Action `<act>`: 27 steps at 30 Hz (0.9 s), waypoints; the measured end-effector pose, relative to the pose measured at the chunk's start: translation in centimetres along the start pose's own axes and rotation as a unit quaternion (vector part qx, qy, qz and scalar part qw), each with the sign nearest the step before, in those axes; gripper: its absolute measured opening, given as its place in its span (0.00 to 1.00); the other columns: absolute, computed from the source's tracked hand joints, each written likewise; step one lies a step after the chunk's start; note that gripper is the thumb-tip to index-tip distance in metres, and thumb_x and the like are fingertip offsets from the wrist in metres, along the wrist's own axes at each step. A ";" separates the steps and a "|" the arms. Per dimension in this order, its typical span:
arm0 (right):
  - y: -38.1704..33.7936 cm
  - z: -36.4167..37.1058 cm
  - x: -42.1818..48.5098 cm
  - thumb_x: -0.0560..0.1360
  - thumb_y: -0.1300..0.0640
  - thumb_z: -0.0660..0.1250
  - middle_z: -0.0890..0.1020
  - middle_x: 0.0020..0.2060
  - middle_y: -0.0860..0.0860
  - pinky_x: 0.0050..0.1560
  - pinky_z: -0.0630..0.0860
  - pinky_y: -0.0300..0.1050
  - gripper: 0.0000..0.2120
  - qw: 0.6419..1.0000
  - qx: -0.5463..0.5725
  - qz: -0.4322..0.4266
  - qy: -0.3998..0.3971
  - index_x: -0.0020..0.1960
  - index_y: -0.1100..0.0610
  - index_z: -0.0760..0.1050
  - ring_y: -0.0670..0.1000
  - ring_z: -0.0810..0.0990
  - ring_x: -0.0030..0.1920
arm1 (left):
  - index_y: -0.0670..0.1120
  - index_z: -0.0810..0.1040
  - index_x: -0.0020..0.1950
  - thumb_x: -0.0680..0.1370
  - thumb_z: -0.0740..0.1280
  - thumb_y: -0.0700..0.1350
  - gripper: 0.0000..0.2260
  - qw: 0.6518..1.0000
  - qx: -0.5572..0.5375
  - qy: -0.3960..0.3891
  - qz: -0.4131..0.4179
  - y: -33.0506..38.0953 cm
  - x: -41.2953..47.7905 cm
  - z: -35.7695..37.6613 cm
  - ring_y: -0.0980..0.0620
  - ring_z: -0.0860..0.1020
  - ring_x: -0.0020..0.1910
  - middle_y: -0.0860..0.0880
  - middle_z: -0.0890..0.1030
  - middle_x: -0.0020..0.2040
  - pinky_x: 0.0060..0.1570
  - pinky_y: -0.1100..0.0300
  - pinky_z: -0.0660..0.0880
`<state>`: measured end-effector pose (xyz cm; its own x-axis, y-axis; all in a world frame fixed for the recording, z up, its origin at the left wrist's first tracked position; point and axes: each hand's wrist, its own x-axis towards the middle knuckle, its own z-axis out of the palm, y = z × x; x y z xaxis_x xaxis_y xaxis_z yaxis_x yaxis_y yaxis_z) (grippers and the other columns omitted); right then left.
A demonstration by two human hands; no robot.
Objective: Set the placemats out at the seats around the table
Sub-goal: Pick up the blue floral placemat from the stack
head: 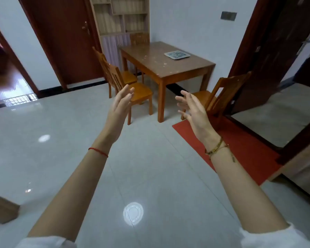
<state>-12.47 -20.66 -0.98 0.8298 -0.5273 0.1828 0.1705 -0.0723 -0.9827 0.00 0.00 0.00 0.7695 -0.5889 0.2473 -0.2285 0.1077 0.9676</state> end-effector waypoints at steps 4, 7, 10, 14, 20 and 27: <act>0.9 -0.9 -0.2 0.82 0.45 0.54 0.78 0.64 0.51 0.62 0.75 0.46 0.21 1.000 0.009 0.024 0.001 0.71 0.53 0.69 0.49 0.76 0.65 | 0.51 0.59 0.79 0.75 0.60 0.63 0.35 0.999 0.005 0.017 -0.028 -1.2 0.0 0.9 0.54 0.66 0.75 0.52 0.67 0.77 0.74 0.56 0.62; 2.1 -1.5 0.3 0.83 0.46 0.54 0.78 0.64 0.53 0.62 0.75 0.46 0.21 0.999 0.021 0.038 0.005 0.71 0.55 0.69 0.51 0.76 0.65 | 0.51 0.59 0.79 0.78 0.59 0.60 0.31 0.999 0.007 0.025 -0.041 -3.0 0.8 1.6 0.53 0.66 0.75 0.52 0.68 0.76 0.75 0.54 0.61; 3.1 -2.3 1.5 0.83 0.47 0.54 0.78 0.64 0.54 0.62 0.76 0.46 0.21 0.999 0.024 0.046 0.013 0.70 0.56 0.69 0.50 0.77 0.62 | 0.50 0.60 0.79 0.79 0.59 0.59 0.30 0.998 -0.002 0.028 -0.052 -4.5 2.1 2.2 0.53 0.67 0.75 0.52 0.69 0.76 0.74 0.56 0.62; 5.1 -3.5 4.2 0.83 0.47 0.54 0.79 0.63 0.54 0.61 0.76 0.45 0.21 0.997 0.032 0.061 0.025 0.70 0.56 0.70 0.47 0.79 0.58 | 0.50 0.61 0.78 0.79 0.60 0.58 0.29 0.997 -0.014 0.030 -0.063 -6.5 4.8 3.1 0.53 0.68 0.74 0.51 0.70 0.75 0.68 0.60 0.65; 8.0 -5.0 10.0 0.83 0.47 0.55 0.79 0.63 0.54 0.67 0.74 0.52 0.20 0.995 0.034 0.080 0.038 0.70 0.55 0.70 0.52 0.77 0.64 | 0.49 0.61 0.78 0.79 0.60 0.56 0.28 0.997 -0.026 0.020 -0.064 -9.8 11.0 4.0 0.54 0.68 0.74 0.51 0.70 0.75 0.72 0.59 0.65; 10.0 -6.5 22.3 0.83 0.47 0.54 0.79 0.63 0.53 0.67 0.74 0.51 0.20 0.997 0.022 0.069 0.041 0.70 0.54 0.71 0.51 0.77 0.64 | 0.50 0.62 0.78 0.79 0.60 0.57 0.29 0.997 -0.040 0.013 -0.060 -12.3 23.9 4.7 0.55 0.69 0.73 0.52 0.71 0.75 0.71 0.61 0.66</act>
<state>4.29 -38.68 -6.91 0.8009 -0.5974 0.0419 0.0833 0.0419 -0.9956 18.37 -19.15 -6.29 0.8041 -0.5802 0.1294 -0.0859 0.1020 0.9911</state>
